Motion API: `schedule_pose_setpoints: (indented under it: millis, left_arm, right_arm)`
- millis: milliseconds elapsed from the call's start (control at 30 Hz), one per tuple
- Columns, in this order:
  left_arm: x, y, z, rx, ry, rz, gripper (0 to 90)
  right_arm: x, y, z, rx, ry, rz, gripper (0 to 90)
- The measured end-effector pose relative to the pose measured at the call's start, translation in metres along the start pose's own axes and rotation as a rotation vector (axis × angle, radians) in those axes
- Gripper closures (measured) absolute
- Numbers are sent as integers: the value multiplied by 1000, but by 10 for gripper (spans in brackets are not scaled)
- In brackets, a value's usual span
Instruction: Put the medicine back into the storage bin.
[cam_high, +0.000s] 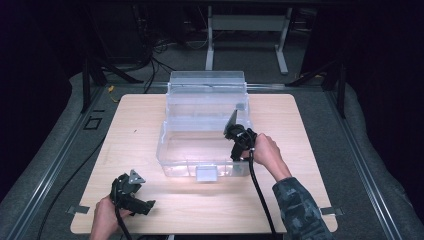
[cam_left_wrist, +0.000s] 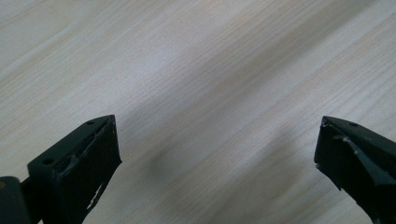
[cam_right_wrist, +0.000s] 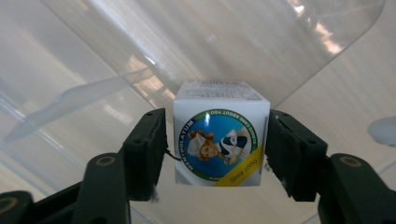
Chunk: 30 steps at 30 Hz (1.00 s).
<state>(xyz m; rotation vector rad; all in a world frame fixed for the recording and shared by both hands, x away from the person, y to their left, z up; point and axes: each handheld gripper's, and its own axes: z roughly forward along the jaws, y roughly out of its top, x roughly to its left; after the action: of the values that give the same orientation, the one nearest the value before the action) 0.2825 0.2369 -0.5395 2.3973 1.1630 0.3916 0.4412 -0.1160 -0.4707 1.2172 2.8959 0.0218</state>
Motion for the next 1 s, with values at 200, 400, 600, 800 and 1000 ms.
schedule_pose_setpoints:
  millis: [200,400,600,800,1000]
  left_arm:
    - [0,0,0,-1,-2,1,2]
    - [1,1,-1,1,-6,-3,2]
    - [2,3,-4,-15,-4,-16,2]
    - [7,11,-17,-50,-12,-14,28]
    - [15,15,-27,-67,-31,-15,14]
  right_arm:
    - [-2,-7,-9,-122,5,-8,322]
    - [-4,-16,-22,-224,27,4,259]
    - [-3,-34,-39,-368,37,2,208]
    - [0,-61,-52,-523,62,-13,190]
    - [2,-80,-52,-583,54,-6,189]
